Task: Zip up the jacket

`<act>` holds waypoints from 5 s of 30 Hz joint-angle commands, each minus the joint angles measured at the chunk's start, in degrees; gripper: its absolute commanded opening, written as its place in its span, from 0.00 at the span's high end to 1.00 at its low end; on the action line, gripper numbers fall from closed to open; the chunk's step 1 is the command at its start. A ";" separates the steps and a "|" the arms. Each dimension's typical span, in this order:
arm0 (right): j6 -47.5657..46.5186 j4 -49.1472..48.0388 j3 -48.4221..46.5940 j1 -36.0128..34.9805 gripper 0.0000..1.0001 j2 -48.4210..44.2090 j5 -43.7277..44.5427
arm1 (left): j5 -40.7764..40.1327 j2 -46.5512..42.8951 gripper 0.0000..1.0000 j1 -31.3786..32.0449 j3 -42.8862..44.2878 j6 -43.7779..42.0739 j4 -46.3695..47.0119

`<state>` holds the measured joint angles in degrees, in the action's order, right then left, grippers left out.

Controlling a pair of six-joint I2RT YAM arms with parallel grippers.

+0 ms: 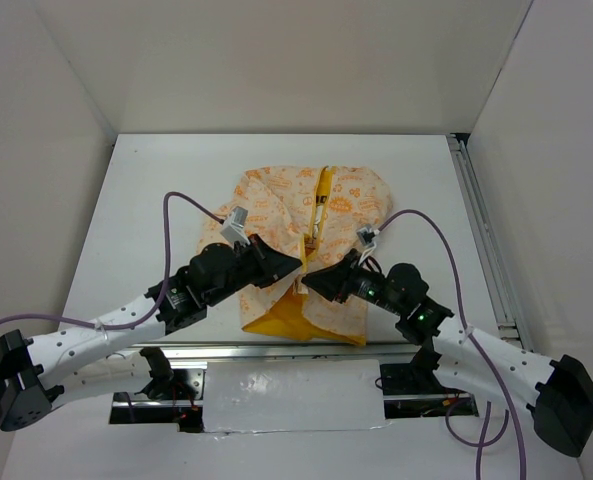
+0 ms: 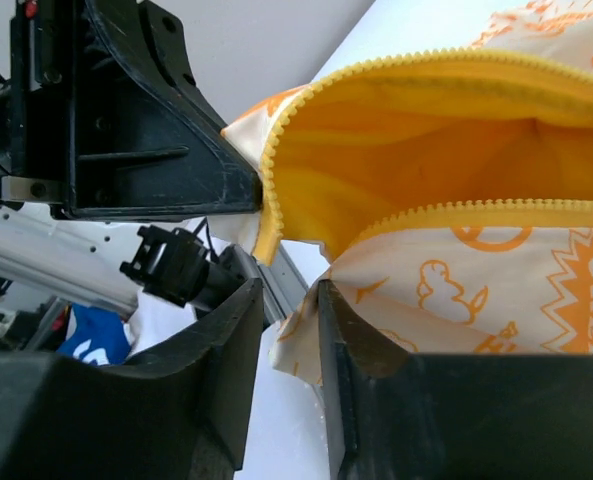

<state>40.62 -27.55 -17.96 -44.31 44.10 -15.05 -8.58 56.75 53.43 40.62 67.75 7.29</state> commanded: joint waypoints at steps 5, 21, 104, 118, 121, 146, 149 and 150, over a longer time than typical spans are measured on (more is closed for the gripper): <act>2.97 -7.44 0.99 1.42 0.89 -1.73 -0.69 | 2.34 -0.77 1.00 -0.17 1.13 0.02 4.23; 2.17 35.11 -12.96 -5.07 0.63 11.05 16.44 | -24.00 -2.17 1.00 -0.60 3.50 26.44 -42.61; -2.21 55.14 -39.17 -7.89 0.56 50.73 14.77 | -9.97 -10.09 1.00 -23.55 0.42 1.78 -31.63; 2.89 59.62 -50.24 -10.27 0.53 57.59 24.37 | -9.88 -9.64 1.00 -23.46 0.86 0.99 -31.63; 1.83 60.16 -51.56 -11.14 0.53 58.82 24.28 | -10.14 -9.73 1.00 -23.46 0.86 1.34 -32.25; 12.02 73.69 -68.35 -16.68 0.30 67.87 29.99 | -13.04 -13.42 1.00 -23.19 0.25 3.28 -35.68; 13.69 77.19 -69.49 -16.51 0.30 69.98 30.69 | -13.13 -14.12 1.00 -23.19 0.42 3.44 -36.38; 14.65 77.73 -69.50 -16.59 0.30 70.77 31.13 | -13.39 -14.30 1.00 -23.19 0.51 3.88 -36.82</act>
<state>51.68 44.73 -85.25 -60.62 113.08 13.34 -21.39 43.31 29.93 40.88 72.12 -30.63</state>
